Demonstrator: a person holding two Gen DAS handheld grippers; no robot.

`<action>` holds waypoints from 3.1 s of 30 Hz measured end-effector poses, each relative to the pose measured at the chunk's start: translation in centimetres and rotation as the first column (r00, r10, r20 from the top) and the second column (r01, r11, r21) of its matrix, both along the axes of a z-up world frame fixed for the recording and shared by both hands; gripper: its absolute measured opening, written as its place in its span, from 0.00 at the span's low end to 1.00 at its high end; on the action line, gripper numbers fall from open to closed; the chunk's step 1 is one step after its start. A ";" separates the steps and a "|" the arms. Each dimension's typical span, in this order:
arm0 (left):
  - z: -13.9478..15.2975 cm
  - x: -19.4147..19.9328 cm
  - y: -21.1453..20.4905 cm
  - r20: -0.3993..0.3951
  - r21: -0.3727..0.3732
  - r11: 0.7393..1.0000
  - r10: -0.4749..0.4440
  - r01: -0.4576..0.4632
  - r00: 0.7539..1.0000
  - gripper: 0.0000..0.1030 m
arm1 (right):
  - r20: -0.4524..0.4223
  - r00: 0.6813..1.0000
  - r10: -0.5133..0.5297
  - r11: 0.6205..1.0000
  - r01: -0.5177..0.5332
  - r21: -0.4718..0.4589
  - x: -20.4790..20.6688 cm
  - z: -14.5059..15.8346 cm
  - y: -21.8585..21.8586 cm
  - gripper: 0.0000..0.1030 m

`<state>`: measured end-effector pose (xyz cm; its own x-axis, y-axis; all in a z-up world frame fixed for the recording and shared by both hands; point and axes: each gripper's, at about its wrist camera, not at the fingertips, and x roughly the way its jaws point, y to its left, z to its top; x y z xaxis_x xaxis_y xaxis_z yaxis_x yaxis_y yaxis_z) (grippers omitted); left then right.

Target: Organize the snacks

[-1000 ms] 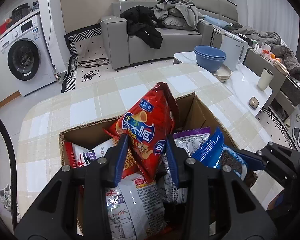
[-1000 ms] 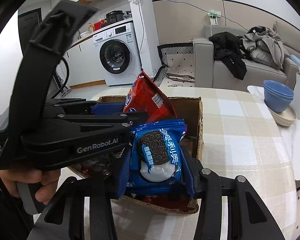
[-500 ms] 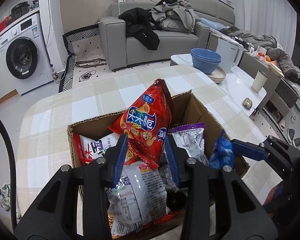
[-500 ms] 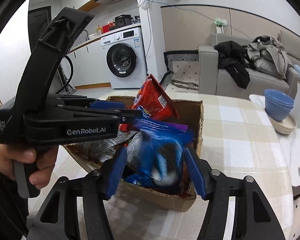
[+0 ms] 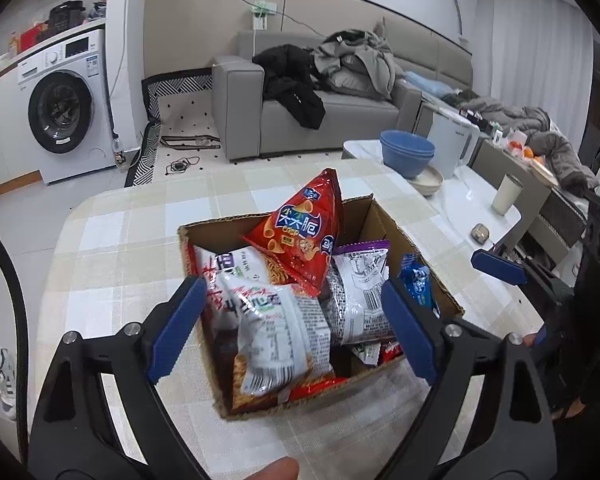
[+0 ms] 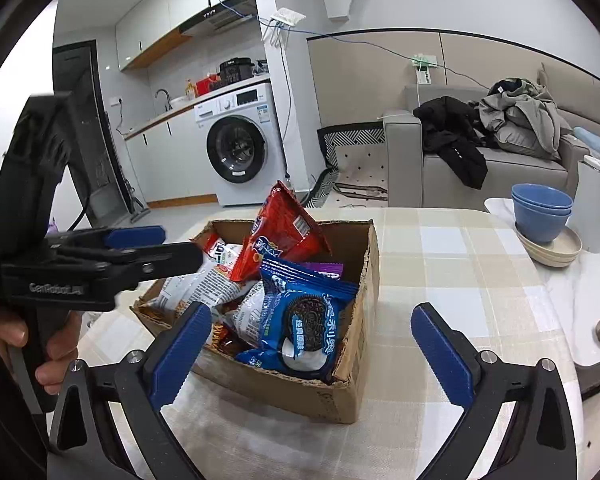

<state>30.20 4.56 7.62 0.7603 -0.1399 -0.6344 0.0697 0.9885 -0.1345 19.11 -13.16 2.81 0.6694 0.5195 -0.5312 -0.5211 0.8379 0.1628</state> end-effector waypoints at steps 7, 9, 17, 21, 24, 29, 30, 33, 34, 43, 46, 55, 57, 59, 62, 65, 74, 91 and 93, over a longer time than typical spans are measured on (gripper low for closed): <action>0.2 -4.7 2.0 0.036 -0.022 0.999 0.051 -0.050 0.998 0.99 | 0.025 1.000 0.006 1.000 -0.006 0.004 -1.5 0.3 0.1 0.99; 0.1 -5.7 2.2 0.046 -0.019 0.998 0.060 -0.059 0.997 0.99 | 0.033 0.999 0.011 1.000 -0.011 0.008 -2.2 0.3 0.0 1.00; -1.6 -9.6 2.5 0.065 0.016 0.995 0.096 -0.097 0.993 0.99 | 0.053 0.998 0.018 1.000 -0.019 0.021 -4.0 -0.1 -0.2 1.00; -2.7 -11.2 2.9 0.071 0.007 0.993 0.114 -0.115 0.991 0.99 | 0.055 0.998 0.026 0.999 -0.028 0.025 -5.0 -0.8 -0.5 1.00; -3.5 -12.0 3.2 0.076 -0.003 0.992 0.126 -0.126 0.989 0.99 | 0.057 0.998 0.031 0.999 -0.032 0.017 -5.7 -1.3 -0.7 1.00; -4.8 -13.5 3.4 0.082 -0.002 0.990 0.141 -0.141 0.987 0.99 | 0.067 0.997 0.035 0.999 -0.037 0.021 -6.8 -1.9 -1.3 1.00; -5.0 -13.6 3.3 0.083 0.001 0.989 0.144 -0.145 0.986 0.99 | 0.070 0.997 0.035 0.999 -0.037 0.025 -7.0 -2.0 -1.4 1.00; -5.8 -14.6 3.2 0.091 0.003 0.988 0.151 -0.152 0.984 0.99 | 0.083 0.996 0.035 0.999 -0.038 0.038 -7.7 -2.2 -1.9 1.00; -6.1 -14.8 3.1 0.091 0.005 0.988 0.152 -0.153 0.984 0.99 | 0.086 0.996 0.037 0.998 -0.041 0.040 -7.9 -2.3 -2.1 1.00; -7.3 -15.8 2.7 0.121 0.029 0.984 0.169 -0.174 0.978 0.99 | 0.133 0.989 0.061 0.998 -0.064 0.019 -9.8 -2.8 -2.0 1.00; -7.2 -15.8 2.9 0.139 0.020 0.983 0.180 -0.185 0.974 0.99 | 0.141 0.988 0.066 0.998 -0.068 0.013 -10.0 -3.0 -1.9 1.00; -7.4 -16.2 3.2 0.177 0.014 0.980 0.191 -0.196 0.966 0.99 | 0.155 0.986 0.058 0.998 -0.061 0.016 -10.1 -3.4 -2.1 1.00; -7.6 -16.2 3.0 0.180 0.018 0.981 0.187 -0.194 0.966 0.99 | 0.161 0.986 0.052 0.998 -0.055 0.018 -10.1 -3.5 -2.3 1.00; -7.9 -16.3 2.8 0.185 0.023 0.982 0.182 -0.190 0.966 0.99 | 0.166 0.985 0.043 0.999 -0.047 0.017 -10.1 -3.5 -2.4 1.00; -8.1 -16.4 2.5 0.196 0.039 0.982 0.174 -0.185 0.965 0.99 | 0.165 0.986 0.037 0.999 -0.042 0.025 -10.0 -3.7 -2.6 1.00; -8.3 -16.5 2.4 0.203 0.038 0.983 0.168 -0.179 0.965 0.99 | 0.168 0.985 0.041 0.998 -0.047 0.035 -10.0 -3.6 -2.8 1.00; -8.5 -16.7 2.4 0.215 0.035 0.982 0.172 -0.184 0.961 0.99 | 0.178 0.983 0.040 0.998 -0.047 0.032 -10.1 -3.6 -2.7 1.00; -8.5 -16.8 2.4 0.220 0.028 0.982 0.176 -0.187 0.959 0.99 | 0.179 0.983 0.035 0.998 -0.042 0.036 -10.2 -3.7 -2.9 1.00; -8.4 -16.9 2.4 0.220 0.030 0.982 0.176 -0.187 0.959 0.99 | 0.179 0.983 0.035 0.998 -0.042 0.036 -10.2 -3.7 -2.9 1.00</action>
